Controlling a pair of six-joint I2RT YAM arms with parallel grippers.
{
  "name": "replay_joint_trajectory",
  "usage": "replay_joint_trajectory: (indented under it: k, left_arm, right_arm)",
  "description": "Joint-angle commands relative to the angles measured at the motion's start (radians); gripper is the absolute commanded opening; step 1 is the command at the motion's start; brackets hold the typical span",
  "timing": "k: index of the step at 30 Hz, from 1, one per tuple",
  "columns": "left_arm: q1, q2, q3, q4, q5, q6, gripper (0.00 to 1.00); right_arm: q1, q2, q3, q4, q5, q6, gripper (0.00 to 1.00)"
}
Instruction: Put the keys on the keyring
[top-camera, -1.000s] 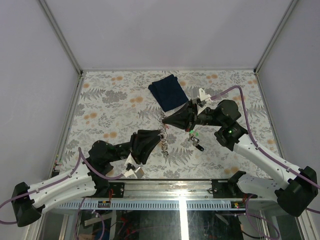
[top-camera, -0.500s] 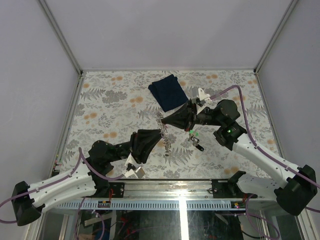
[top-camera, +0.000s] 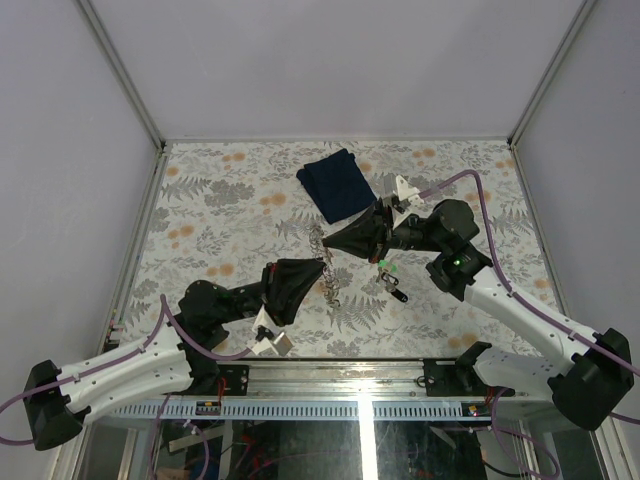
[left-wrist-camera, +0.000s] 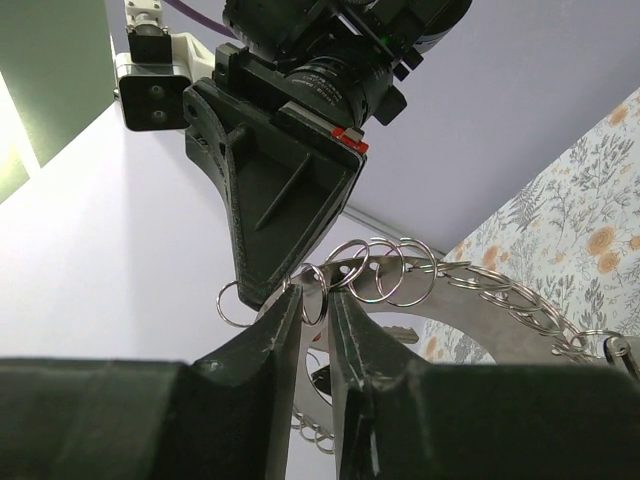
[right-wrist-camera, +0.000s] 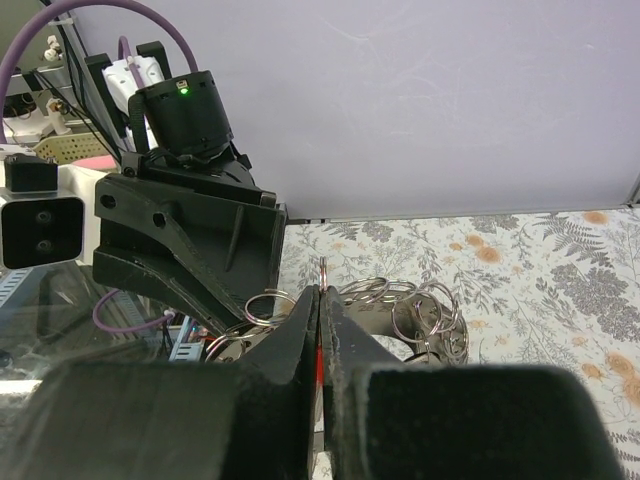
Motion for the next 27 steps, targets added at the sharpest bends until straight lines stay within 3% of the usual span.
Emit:
replay_joint_trajectory:
  k: [1,18,27]
  left_arm:
    - [-0.008,-0.005,0.041,0.080,-0.022,0.021,0.16]
    - [-0.008,-0.021,0.060,0.015,-0.060,0.029,0.06]
    - [-0.007,-0.045,0.123,-0.155,-0.060,-0.019,0.00]
  right_arm:
    - [-0.005,0.004,0.012,0.109,-0.022,0.015,0.00]
    - [-0.005,-0.006,0.006,0.105,-0.028,0.008,0.00]
    - [-0.006,-0.025,0.016,0.027,-0.015,-0.058,0.00]
